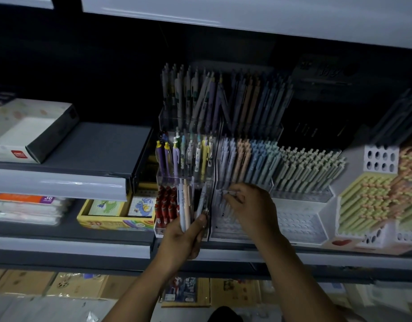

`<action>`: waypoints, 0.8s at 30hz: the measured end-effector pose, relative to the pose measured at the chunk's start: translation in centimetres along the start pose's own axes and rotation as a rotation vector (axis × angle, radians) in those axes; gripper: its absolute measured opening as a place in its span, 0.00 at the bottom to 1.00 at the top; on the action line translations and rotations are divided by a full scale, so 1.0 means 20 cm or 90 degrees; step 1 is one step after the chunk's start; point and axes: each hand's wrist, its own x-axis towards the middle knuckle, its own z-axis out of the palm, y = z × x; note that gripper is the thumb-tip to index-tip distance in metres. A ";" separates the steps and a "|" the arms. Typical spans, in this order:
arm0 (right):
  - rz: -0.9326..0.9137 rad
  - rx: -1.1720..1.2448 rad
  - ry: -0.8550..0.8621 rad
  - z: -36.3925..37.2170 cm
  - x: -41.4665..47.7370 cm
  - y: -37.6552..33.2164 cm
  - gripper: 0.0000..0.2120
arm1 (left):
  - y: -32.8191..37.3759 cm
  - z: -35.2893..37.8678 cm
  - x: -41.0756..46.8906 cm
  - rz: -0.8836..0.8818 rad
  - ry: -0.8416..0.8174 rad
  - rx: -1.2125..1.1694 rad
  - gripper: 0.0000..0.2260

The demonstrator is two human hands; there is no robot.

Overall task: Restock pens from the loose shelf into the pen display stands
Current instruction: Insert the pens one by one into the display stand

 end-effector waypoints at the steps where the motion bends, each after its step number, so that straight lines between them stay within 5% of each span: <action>1: 0.011 0.056 -0.011 0.00 -0.01 0.00 0.07 | 0.00 0.00 0.00 -0.002 0.002 0.001 0.17; 11: 0.099 0.476 -0.118 0.00 -0.09 -0.13 0.06 | -0.01 0.03 -0.02 0.002 -0.030 0.048 0.16; 24: 0.183 0.621 -0.091 -0.03 -0.09 -0.11 0.05 | -0.02 0.03 -0.01 0.009 -0.017 -0.013 0.09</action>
